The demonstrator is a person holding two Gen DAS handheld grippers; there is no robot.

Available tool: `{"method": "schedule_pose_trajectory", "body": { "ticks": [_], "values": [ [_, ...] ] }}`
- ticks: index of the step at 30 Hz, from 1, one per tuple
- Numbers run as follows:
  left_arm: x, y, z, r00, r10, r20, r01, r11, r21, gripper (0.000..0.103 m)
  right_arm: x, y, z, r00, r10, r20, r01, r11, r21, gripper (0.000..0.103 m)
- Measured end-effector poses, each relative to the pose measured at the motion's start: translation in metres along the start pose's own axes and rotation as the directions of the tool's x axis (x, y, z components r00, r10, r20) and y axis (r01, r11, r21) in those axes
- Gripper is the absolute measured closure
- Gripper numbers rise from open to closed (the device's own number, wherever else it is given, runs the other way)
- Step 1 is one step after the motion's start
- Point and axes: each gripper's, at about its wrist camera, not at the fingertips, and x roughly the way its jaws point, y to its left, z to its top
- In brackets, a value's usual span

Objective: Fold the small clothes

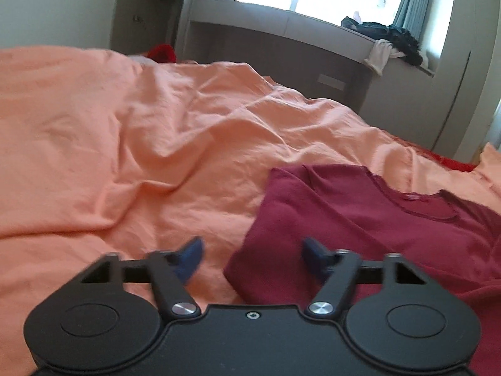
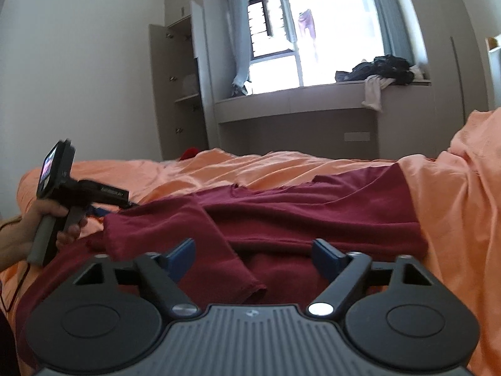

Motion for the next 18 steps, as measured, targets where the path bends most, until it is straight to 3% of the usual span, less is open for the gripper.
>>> {"method": "schedule_pose_trajectory", "body": {
  "ticks": [3, 7, 8, 10, 15, 18],
  "values": [
    [0.001, 0.003, 0.0, 1.0, 0.003, 0.002, -0.003, 0.999, -0.043, 0.096, 0.005, 0.006, -0.002, 1.0, 0.016, -0.027, -0.017, 1.0, -0.024, 0.041],
    [-0.01, 0.004, 0.004, 0.997, 0.034, 0.076, -0.027, 0.995, -0.093, 0.098, 0.01, 0.011, -0.005, 0.997, 0.03, -0.065, -0.033, 0.998, -0.055, 0.084],
    [-0.013, 0.004, 0.005, 0.994, 0.042, 0.097, -0.032, 0.994, -0.101, 0.098, 0.009, 0.012, -0.005, 0.997, 0.022, -0.067, -0.027, 0.998, -0.061, 0.087],
    [-0.015, 0.004, 0.007, 0.992, 0.053, 0.114, -0.042, 0.994, -0.104, 0.098, 0.008, 0.013, -0.003, 0.997, 0.019, -0.075, -0.024, 0.997, -0.073, 0.092],
    [-0.002, 0.005, 0.001, 0.996, 0.064, 0.061, -0.06, 0.996, -0.068, 0.095, 0.007, 0.015, -0.004, 0.997, 0.007, -0.078, -0.016, 0.993, -0.114, 0.09],
    [-0.006, 0.008, 0.0, 0.997, 0.049, 0.065, -0.045, 0.996, -0.071, 0.084, 0.005, 0.016, -0.005, 0.998, -0.01, -0.054, 0.002, 0.989, -0.148, 0.073]
  ]
}}
